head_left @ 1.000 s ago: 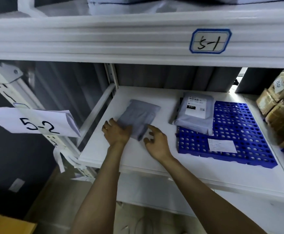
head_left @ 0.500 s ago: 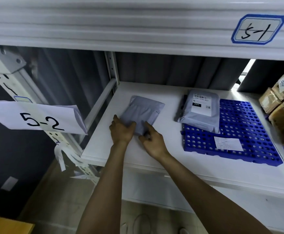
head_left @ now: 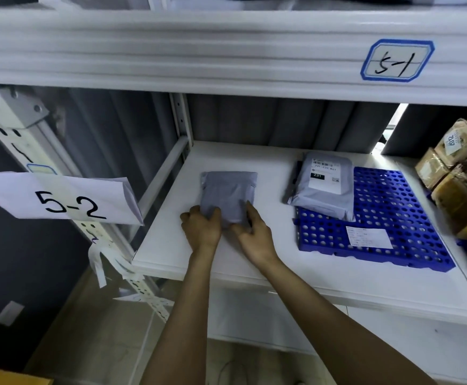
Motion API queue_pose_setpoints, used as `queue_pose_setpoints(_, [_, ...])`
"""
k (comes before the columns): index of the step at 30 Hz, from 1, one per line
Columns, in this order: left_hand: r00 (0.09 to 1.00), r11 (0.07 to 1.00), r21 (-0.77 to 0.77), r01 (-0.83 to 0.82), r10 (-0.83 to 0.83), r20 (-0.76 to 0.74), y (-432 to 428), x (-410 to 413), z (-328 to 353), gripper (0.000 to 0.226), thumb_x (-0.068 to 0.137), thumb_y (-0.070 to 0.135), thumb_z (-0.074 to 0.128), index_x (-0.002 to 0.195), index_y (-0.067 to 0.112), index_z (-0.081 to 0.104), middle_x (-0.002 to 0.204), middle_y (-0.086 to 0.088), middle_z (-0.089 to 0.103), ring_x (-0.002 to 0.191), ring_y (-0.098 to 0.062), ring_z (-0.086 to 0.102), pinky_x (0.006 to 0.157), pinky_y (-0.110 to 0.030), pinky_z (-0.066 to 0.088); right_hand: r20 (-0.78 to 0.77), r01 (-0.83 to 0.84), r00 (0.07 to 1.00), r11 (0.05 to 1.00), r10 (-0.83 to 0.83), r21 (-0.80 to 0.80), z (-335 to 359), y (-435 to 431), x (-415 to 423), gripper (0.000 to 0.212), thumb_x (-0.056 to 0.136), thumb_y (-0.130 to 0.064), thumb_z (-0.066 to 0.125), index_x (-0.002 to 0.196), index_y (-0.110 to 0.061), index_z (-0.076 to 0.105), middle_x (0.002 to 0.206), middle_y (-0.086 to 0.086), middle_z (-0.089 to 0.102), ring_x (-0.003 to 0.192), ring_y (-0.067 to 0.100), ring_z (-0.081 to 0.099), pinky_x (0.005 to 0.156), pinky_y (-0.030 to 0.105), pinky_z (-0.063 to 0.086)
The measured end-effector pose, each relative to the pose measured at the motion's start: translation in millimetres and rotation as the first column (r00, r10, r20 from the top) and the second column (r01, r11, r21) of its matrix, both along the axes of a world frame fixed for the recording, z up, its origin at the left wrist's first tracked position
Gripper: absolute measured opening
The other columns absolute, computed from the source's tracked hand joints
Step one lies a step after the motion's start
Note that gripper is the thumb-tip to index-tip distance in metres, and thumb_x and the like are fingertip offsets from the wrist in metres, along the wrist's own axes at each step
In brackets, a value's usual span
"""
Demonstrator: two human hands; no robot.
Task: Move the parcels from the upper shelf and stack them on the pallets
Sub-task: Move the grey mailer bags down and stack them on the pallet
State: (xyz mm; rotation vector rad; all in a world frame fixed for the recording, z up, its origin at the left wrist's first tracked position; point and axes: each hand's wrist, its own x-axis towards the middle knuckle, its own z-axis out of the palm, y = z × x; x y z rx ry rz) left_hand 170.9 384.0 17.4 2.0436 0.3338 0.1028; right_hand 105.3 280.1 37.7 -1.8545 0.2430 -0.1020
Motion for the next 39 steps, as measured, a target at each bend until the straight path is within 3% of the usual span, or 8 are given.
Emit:
queue_pose_setpoints(3, [0.998, 0.994, -0.102, 0.028, -0.023, 0.054, -3, 0, 6, 0.026, 0.092, 0.023, 0.057, 0.106, 0.001, 0.062, 0.111, -0.020, 0.057, 0.087, -0.028, 0.056, 0.072, -0.027, 0.043, 0.081, 0.062, 0.995, 0.998, -0.064, 0.031, 9, -9, -2, 0.061, 0.094, -0.017, 0.058, 0.148, -0.014, 0.030, 0.148, 0.004, 0.042, 0.133, 0.021, 0.043, 0.092, 0.009, 0.033])
queue_pose_setpoints(8, [0.981, 0.974, -0.207, 0.093, -0.054, 0.189, -27, -7, 37, 0.019, 0.092, 0.011, 0.057, 0.109, 0.003, 0.062, 0.101, -0.010, 0.064, 0.083, -0.020, 0.058, 0.071, -0.024, 0.044, 0.187, 0.145, 0.966, 0.972, -0.180, 0.185, 23, -26, -7, 0.046, 0.091, -0.008, 0.058, 0.136, -0.016, 0.047, 0.134, 0.002, 0.055, 0.124, 0.018, 0.052, 0.104, 0.027, 0.042])
queue_pose_setpoints(13, [0.948, 0.961, -0.232, 0.151, -0.074, 0.310, -68, -7, 67, 0.027, 0.090, 0.007, 0.055, 0.116, 0.006, 0.059, 0.113, -0.013, 0.060, 0.091, -0.021, 0.059, 0.069, -0.014, 0.045, 0.312, 0.168, 0.918, 0.952, -0.245, 0.255, 41, -46, -13, 0.036, 0.090, -0.005, 0.060, 0.123, -0.018, 0.053, 0.124, -0.001, 0.060, 0.117, 0.011, 0.055, 0.092, 0.011, 0.044])
queue_pose_setpoints(15, [0.938, 0.955, -0.254, 0.155, -0.062, 0.342, -84, -7, 78, 0.028, 0.090, 0.007, 0.055, 0.118, 0.007, 0.058, 0.115, -0.014, 0.059, 0.089, -0.019, 0.058, 0.065, -0.006, 0.043, 0.358, 0.191, 0.891, 0.946, -0.279, 0.262, 50, -58, -16, 0.034, 0.089, -0.003, 0.061, 0.119, -0.018, 0.054, 0.124, 0.001, 0.060, 0.116, 0.009, 0.055, 0.091, 0.011, 0.043])
queue_pose_setpoints(19, [0.916, 0.924, -0.302, 0.234, -0.106, 0.387, -118, -15, 89, 0.029, 0.089, 0.005, 0.055, 0.117, 0.008, 0.057, 0.118, -0.015, 0.057, 0.095, -0.022, 0.058, 0.079, -0.023, 0.048, 0.433, 0.252, 0.829, 0.927, -0.355, 0.277, 63, -90, -25, 0.033, 0.087, -0.001, 0.060, 0.115, -0.020, 0.055, 0.121, -0.001, 0.060, 0.108, 0.009, 0.057, 0.088, 0.018, 0.049])
queue_pose_setpoints(22, [0.884, 0.905, -0.269, 0.330, -0.196, 0.425, -152, -25, 89, 0.024, 0.087, 0.002, 0.055, 0.110, 0.009, 0.057, 0.116, -0.015, 0.059, 0.099, -0.023, 0.059, 0.072, -0.011, 0.046, 0.443, 0.331, 0.792, 0.905, -0.420, 0.266, 64, -122, -33, 0.032, 0.088, -0.001, 0.058, 0.116, -0.015, 0.057, 0.120, -0.002, 0.060, 0.102, -0.005, 0.056, 0.083, 0.016, 0.050])
queue_pose_setpoints(32, [0.778, 0.802, 0.063, 0.594, -0.593, 0.211, -261, -50, 75, 0.034, 0.098, 0.013, 0.046, 0.131, 0.005, 0.052, 0.129, -0.014, 0.056, 0.116, -0.028, 0.055, 0.087, -0.027, 0.042, 0.298, 0.602, 0.689, 0.751, -0.661, 0.272, 47, -228, -59, 0.024, 0.088, -0.003, 0.056, 0.106, -0.019, 0.058, 0.109, -0.004, 0.061, 0.105, 0.011, 0.057, 0.075, 0.002, 0.040])
queue_pose_setpoints(39, [0.670, 0.665, 0.205, 0.718, -0.740, 0.056, -292, -53, 74, 0.040, 0.098, 0.014, 0.051, 0.137, 0.006, 0.046, 0.135, -0.012, 0.053, 0.118, -0.025, 0.053, 0.082, -0.019, 0.036, 0.150, 0.613, 0.771, 0.785, -0.619, 0.088, 27, -274, -65, 0.028, 0.092, -0.018, 0.056, 0.120, -0.014, 0.058, 0.115, -0.002, 0.061, 0.103, 0.013, 0.056, 0.082, 0.023, 0.044])
